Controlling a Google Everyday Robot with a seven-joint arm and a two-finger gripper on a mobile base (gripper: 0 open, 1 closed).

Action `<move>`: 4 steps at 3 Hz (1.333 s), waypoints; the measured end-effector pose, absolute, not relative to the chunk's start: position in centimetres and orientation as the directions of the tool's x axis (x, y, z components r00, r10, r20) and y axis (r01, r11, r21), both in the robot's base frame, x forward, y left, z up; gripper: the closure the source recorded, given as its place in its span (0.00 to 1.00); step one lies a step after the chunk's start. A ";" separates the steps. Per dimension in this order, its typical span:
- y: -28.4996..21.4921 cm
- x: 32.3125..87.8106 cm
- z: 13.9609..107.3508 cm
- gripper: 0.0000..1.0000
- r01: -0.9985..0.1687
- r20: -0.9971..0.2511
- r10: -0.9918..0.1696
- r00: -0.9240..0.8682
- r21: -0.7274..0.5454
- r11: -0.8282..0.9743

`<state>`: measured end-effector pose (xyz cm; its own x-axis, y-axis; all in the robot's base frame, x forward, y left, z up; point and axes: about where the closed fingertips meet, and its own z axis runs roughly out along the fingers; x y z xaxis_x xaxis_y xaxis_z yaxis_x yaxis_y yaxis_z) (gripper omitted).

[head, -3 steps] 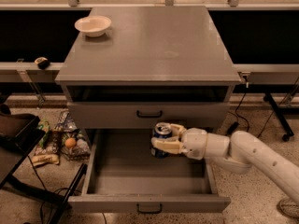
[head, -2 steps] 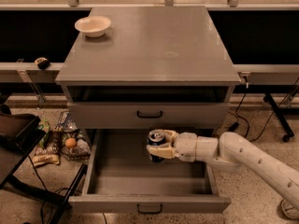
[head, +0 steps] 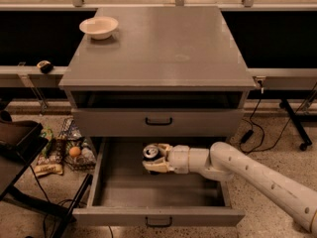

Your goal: Place pepsi can into middle drawer

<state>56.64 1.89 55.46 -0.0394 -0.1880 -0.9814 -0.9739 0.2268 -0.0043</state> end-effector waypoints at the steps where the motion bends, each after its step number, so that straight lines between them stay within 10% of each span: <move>1: 5.8 56.4 53.0 1.00 -0.979 -0.990 -0.137 -0.025 -0.004 0.203; 4: 16.0 55.9 46.3 1.00 -0.994 -0.994 -0.096 -0.048 0.039 0.098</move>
Offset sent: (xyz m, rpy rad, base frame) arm -0.0102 0.1329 -0.0682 0.1448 -0.0049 0.1283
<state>55.94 15.99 46.27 -0.0483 -0.0959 -0.9942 -0.9944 0.0982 0.0388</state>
